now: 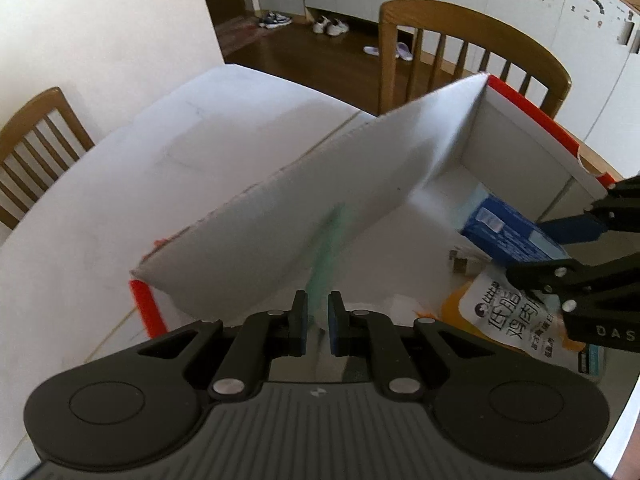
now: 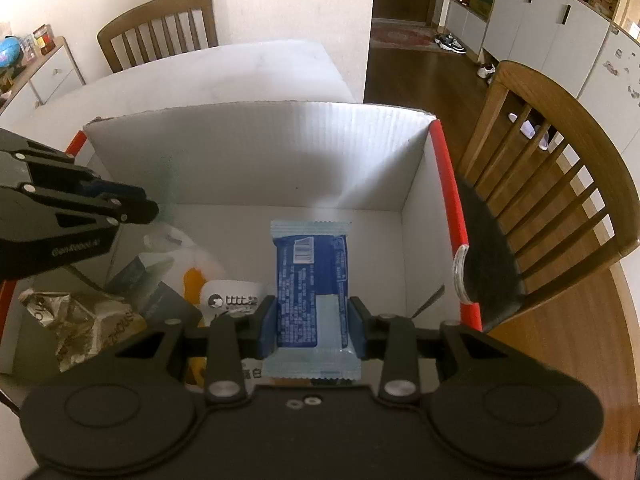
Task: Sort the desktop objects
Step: 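Open the left tool to drop the green stick while the right tool lowers the blue snack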
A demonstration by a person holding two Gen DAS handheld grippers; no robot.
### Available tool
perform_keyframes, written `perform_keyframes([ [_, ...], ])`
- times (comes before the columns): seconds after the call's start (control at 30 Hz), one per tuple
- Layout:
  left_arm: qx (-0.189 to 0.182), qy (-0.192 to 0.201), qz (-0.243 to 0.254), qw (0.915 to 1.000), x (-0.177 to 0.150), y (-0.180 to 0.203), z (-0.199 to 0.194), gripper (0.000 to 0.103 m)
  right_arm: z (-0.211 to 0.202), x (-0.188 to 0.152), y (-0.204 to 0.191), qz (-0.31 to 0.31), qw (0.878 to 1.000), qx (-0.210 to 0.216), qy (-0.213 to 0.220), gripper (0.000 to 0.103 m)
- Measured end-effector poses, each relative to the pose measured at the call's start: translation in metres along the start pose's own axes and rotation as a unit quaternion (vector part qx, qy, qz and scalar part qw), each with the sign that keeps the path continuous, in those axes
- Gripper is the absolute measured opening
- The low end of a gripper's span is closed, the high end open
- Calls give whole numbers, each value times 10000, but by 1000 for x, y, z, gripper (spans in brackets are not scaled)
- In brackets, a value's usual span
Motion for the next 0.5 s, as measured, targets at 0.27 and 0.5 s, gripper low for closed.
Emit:
perform_keyframes([
  [0.27, -197, 98, -60, 9997, -3, 4, -13, 10, 10, 5, -1, -47, 10000, -64, -31, 37],
  [0.5, -252, 545, -455, 9972, -12, -4, -44, 13, 20, 12, -5, -219, 9996, -144, -66, 38],
])
Point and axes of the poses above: each gripper's, at about its wrist camera, not at the fingertips, and z roughly the way its jaws point, y to its right, x to its top, the point moved 8 cm from there along z, roughly the way its jaws point, and after that the axes turned 10 degrees about -x, right-handed, at the moved point
